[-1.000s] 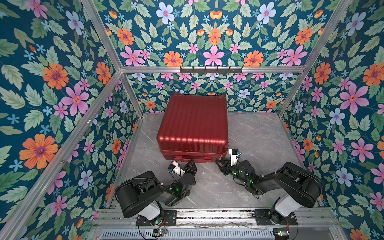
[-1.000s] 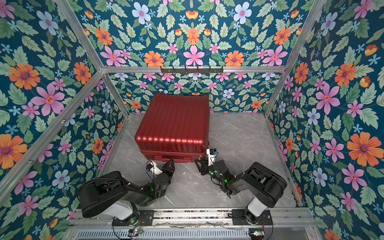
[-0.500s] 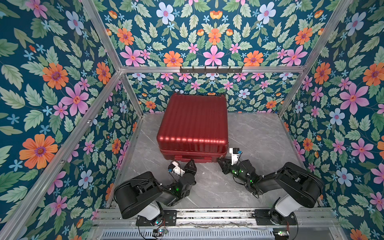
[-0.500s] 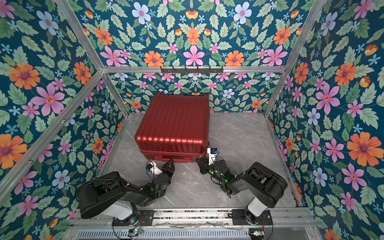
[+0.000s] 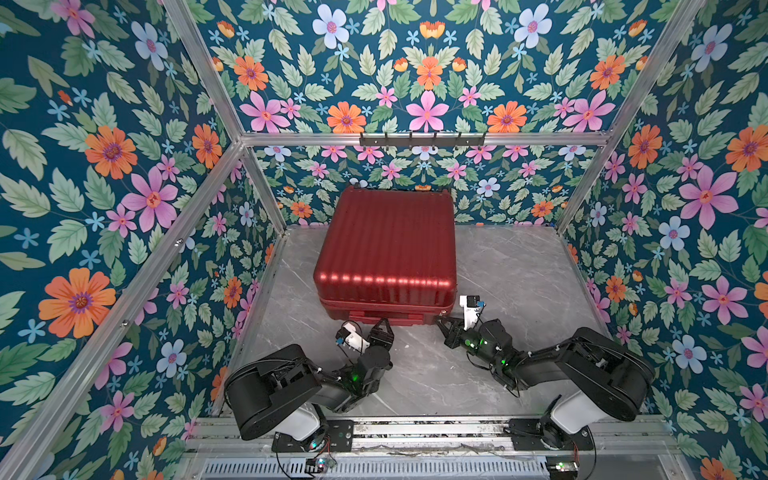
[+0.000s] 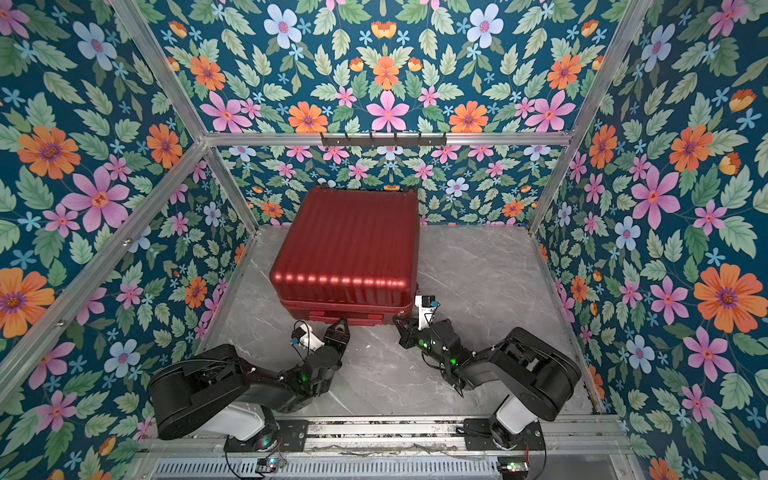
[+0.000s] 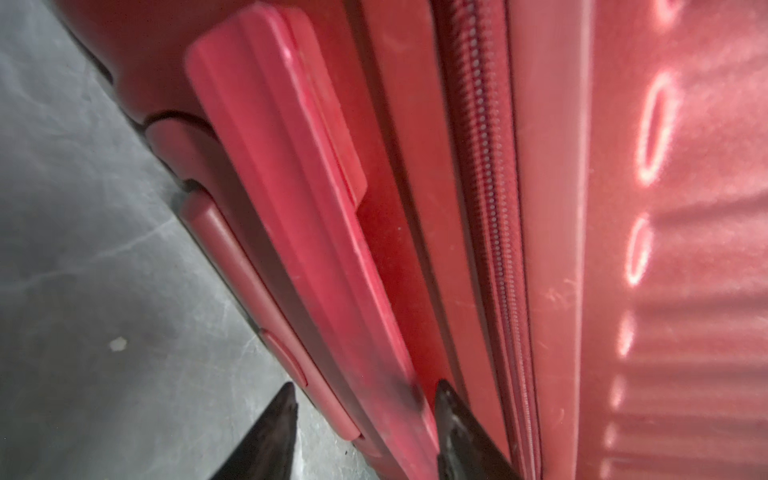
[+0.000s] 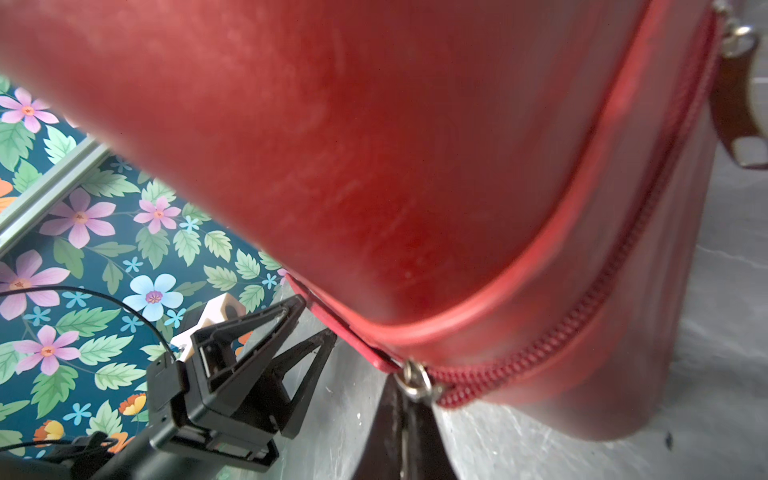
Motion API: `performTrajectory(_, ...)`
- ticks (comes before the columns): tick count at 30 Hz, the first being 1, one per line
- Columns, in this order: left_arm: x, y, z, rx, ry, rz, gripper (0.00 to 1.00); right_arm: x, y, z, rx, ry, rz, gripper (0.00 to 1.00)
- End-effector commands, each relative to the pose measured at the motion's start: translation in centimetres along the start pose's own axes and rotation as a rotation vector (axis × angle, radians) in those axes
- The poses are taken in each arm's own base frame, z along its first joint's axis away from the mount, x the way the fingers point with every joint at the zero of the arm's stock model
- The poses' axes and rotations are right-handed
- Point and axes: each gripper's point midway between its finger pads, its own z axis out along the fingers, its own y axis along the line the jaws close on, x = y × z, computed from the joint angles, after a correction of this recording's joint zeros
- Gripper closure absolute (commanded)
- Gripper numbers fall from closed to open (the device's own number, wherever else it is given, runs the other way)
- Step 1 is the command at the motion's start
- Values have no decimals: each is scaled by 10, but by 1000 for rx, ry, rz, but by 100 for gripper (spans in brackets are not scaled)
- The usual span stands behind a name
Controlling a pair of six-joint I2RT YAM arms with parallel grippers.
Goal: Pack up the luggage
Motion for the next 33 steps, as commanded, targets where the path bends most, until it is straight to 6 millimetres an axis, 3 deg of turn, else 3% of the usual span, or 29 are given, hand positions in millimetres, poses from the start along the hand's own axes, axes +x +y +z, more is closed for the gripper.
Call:
performTrajectory(1, 5, -7, 1, 32, 21, -15, 42, -2, -1, 0, 15, 4, 2, 100)
performTrajectory(6, 13, -11, 1, 89, 65, -100, 43, -1, 6, 2, -10, 30, 13, 100)
performTrajectory(13, 6, -13, 4, 164, 52, -249, 40, 0, 11, 3, -30, 38, 25, 100)
performTrajectory(18, 7, -23, 9, 190, 63, -215, 42, -2, 12, 1, -35, 32, 25, 100)
performTrajectory(21, 8, -30, 14, 209, 89, -224, 46, -4, 14, 0, -37, 28, 24, 100)
performTrajectory(26, 12, -23, 22, 186, 102, -265, 56, -7, 16, -1, -40, 19, 19, 100)
performTrajectory(33, 18, -19, 30, 173, 108, -281, 58, -6, 15, -1, -37, 21, 11, 100)
